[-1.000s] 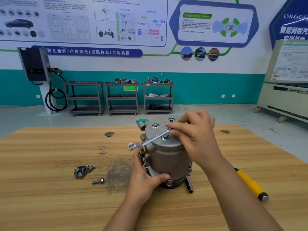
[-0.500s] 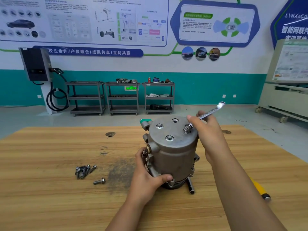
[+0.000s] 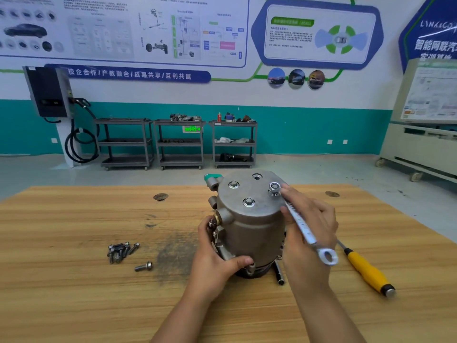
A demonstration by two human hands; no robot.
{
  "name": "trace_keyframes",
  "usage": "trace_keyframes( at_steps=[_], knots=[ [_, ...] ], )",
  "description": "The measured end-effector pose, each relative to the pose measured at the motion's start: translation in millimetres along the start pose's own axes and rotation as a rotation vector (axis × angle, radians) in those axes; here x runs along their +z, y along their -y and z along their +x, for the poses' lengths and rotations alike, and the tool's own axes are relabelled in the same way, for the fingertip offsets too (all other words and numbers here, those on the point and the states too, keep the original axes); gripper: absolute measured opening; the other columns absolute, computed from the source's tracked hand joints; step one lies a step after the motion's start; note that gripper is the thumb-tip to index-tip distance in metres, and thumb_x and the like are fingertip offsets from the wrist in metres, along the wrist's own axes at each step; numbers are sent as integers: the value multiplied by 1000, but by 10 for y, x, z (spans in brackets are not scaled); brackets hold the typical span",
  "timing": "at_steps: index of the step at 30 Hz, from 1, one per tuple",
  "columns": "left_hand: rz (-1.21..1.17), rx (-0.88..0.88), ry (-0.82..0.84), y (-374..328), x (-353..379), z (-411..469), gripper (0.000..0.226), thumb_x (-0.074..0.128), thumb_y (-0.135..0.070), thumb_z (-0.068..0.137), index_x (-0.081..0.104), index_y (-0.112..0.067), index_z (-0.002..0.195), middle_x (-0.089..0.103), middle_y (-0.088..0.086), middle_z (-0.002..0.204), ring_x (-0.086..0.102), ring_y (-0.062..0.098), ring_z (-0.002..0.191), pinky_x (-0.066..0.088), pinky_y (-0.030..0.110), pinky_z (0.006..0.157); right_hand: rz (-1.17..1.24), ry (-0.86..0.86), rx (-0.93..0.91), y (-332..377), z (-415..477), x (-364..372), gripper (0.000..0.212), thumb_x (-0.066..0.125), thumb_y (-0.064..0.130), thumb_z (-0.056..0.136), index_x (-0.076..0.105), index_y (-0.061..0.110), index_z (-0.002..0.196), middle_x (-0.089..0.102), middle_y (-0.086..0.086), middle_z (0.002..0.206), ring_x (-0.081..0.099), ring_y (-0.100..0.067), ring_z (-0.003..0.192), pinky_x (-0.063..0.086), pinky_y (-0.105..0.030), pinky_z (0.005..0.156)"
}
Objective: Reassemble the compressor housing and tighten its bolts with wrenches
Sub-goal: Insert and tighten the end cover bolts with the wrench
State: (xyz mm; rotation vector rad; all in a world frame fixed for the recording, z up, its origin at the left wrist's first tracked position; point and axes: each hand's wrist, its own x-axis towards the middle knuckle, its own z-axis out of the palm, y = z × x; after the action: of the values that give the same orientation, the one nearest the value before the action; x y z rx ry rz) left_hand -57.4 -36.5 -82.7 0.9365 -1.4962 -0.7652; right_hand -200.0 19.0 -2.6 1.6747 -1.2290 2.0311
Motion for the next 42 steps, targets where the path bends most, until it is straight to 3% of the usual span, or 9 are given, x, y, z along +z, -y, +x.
trace_keyframes(
  at_steps=[4, 11, 15, 20, 23, 28, 35, 39, 42],
  knots=[
    [-12, -22, 16, 1, -4, 4, 108, 91, -45, 42, 26, -45, 128, 50, -24, 126, 48, -15, 112, 37, 0, 83, -155, 105, -192, 5, 132, -28, 26, 55, 21, 87, 71, 13, 104, 66, 6, 108, 47, -17, 93, 34, -37, 81],
    [-4, -11, -1, -59, 4, -26, 91, 89, -32, 46, 32, -44, 116, 53, -34, 111, 44, -29, 100, 35, -5, 74, -232, 297, -272, 98, 489, 58, 22, 61, 32, 81, 77, 18, 86, 65, 2, 81, 43, -14, 86, 21, -30, 71],
    [-6, -3, 11, -120, 7, -36, 90, 87, -33, 47, 31, -42, 116, 47, -27, 116, 43, -30, 99, 35, -4, 74, -392, 334, -62, 101, 647, 223, 8, 70, 33, 81, 71, 26, 80, 53, 12, 86, 42, -18, 98, 9, -26, 69],
    [2, -5, 17, -103, 16, -35, 92, 91, -24, 51, 29, -47, 116, 46, -27, 118, 42, -30, 100, 34, -5, 74, -426, 463, 347, -37, 749, 273, 28, 50, 40, 93, 65, 26, 112, 53, 3, 122, 33, -24, 120, 22, -34, 84],
    [-6, -1, 22, -98, 21, -30, 93, 91, -24, 51, 29, -48, 116, 45, -28, 119, 42, -30, 101, 33, -6, 75, -208, 447, 584, -130, 712, 219, 28, 49, 36, 93, 59, 24, 116, 54, -3, 126, 41, -28, 123, 34, -44, 101],
    [-20, 2, 22, -126, 24, -28, 92, 88, -30, 47, 30, -43, 117, 45, -26, 121, 41, -31, 102, 31, -7, 76, 526, 73, 823, -113, 529, 149, 23, 66, 12, 87, 57, 16, 108, 62, 3, 106, 61, 0, 90, 46, -11, 69],
    [-25, 2, 9, -138, 7, -45, 91, 86, -33, 46, 30, -40, 118, 44, -26, 122, 40, -32, 102, 32, -6, 77, 816, -198, 745, 7, 173, 198, 17, 60, 4, 87, 64, 21, 90, 75, 5, 93, 68, -9, 97, 53, -17, 82],
    [-13, -5, 8, -91, -14, -29, 93, 89, -27, 50, 29, -41, 119, 45, -24, 125, 41, -30, 104, 32, -5, 77, 487, -134, 471, 41, 68, 139, 24, 64, 19, 83, 69, 42, 82, 71, 12, 93, 63, -11, 102, 49, -22, 87],
    [-19, -17, 18, -71, -13, -17, 95, 87, -34, 47, 28, -39, 122, 46, -24, 125, 44, -26, 106, 34, -3, 78, 186, -54, 218, 45, -4, 100, 16, 67, 29, 82, 67, 36, 96, 66, 7, 102, 55, -20, 107, 44, -40, 94]
  ],
)
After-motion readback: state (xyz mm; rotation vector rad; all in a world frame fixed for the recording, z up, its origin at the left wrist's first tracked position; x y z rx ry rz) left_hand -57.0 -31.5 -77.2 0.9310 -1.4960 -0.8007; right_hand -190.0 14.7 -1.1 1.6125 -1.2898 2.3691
